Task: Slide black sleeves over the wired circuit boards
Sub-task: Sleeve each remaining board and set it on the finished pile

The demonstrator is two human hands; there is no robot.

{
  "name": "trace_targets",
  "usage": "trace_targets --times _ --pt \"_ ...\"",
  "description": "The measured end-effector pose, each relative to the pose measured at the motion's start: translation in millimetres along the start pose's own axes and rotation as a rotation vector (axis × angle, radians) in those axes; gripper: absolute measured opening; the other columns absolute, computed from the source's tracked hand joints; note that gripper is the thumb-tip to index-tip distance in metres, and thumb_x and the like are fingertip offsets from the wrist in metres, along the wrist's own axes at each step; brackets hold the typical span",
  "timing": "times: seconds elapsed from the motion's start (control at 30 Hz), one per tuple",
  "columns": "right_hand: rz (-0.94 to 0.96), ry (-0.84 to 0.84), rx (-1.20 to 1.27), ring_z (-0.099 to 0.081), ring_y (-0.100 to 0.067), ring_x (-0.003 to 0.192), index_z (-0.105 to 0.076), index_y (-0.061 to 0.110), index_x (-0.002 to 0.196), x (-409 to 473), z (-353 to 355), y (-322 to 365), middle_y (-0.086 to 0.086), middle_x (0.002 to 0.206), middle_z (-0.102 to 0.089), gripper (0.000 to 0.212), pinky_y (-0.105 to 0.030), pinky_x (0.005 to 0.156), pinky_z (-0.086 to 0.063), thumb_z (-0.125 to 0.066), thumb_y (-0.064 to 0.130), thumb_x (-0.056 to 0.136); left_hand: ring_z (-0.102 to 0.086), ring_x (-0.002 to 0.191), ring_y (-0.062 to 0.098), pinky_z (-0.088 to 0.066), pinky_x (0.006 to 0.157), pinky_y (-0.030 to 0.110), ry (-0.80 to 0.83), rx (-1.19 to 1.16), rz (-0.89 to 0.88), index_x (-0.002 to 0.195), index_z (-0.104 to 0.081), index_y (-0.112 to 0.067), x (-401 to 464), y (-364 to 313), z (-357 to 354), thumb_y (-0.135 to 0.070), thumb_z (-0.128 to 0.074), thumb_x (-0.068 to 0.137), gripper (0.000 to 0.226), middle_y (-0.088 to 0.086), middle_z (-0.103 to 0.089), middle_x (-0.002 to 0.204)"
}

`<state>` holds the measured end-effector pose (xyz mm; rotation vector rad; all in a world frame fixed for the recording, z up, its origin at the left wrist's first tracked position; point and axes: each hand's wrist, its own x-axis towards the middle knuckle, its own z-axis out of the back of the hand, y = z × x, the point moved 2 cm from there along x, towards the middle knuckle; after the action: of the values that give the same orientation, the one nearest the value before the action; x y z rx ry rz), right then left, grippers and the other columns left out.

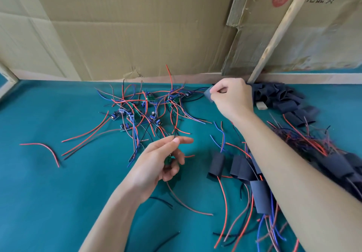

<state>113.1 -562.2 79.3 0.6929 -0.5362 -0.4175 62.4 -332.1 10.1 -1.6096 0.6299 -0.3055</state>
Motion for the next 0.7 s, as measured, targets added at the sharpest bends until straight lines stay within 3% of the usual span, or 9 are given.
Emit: trace_targets --times 0.1,0.23,0.33,0.4,0.53,0.7 --pt "0.034 0.058 0.196 -0.061 -0.009 0.063 -0.067 0.025 0.077 -37 10 15 0.007 0.065 -0.068 0.022 -0.026 0.062 -0.047 -0.074 0.005 0.073 -0.052 0.054 0.016 -0.036 0.045 0.021 0.010 0.003 -0.012 0.117 -0.073 -0.035 0 1 -1 -0.029 -0.044 0.107 0.032 0.005 -0.066 0.078" --pt "0.012 0.230 0.457 -0.065 -0.020 0.060 -0.063 0.034 0.096 -104 7 20 0.004 0.072 -0.072 0.037 -0.039 0.064 -0.055 -0.070 0.014 0.065 -0.059 0.056 0.017 -0.038 0.042 0.019 -0.032 0.047 -0.047 0.119 -0.068 -0.037 0 2 -7 -0.026 -0.043 0.109 0.030 0.008 -0.073 0.084" --pt "0.023 0.304 0.464 -0.070 -0.018 0.059 -0.067 0.035 0.104 -134 -3 16 0.002 0.077 -0.074 0.041 -0.033 0.063 -0.055 -0.075 0.010 0.072 -0.060 0.056 0.018 -0.035 0.038 0.019 -0.043 0.100 -0.053 0.105 -0.065 -0.013 -1 3 -8 -0.023 -0.043 0.109 0.024 0.005 -0.068 0.079" --pt "0.047 0.323 0.455 -0.070 -0.018 0.062 -0.070 0.032 0.104 -141 -6 14 0.002 0.074 -0.073 0.033 -0.033 0.068 -0.057 -0.078 0.015 0.077 -0.060 0.056 0.019 -0.034 0.037 0.021 -0.048 0.119 -0.035 0.096 -0.058 -0.004 -1 5 -7 -0.023 -0.045 0.109 0.026 0.004 -0.064 0.073" --pt "0.029 0.449 0.532 -0.071 -0.016 0.071 -0.074 0.031 0.103 -141 -1 9 0.005 0.074 -0.074 0.034 -0.030 0.074 -0.058 -0.083 0.032 0.071 -0.059 0.056 0.017 -0.033 0.038 0.021 -0.031 0.178 -0.029 0.085 -0.055 -0.011 -3 4 -7 -0.026 -0.043 0.109 0.031 0.001 -0.060 0.065" --pt "0.022 0.449 0.593 -0.070 -0.008 0.077 -0.076 0.030 0.094 -140 7 1 0.009 0.088 -0.077 0.033 -0.026 0.076 -0.055 -0.093 0.024 0.068 -0.054 0.052 0.017 -0.032 0.039 0.021 -0.003 0.233 -0.042 0.079 -0.057 -0.021 -3 2 -10 -0.030 -0.044 0.109 0.034 -0.001 -0.054 0.060"
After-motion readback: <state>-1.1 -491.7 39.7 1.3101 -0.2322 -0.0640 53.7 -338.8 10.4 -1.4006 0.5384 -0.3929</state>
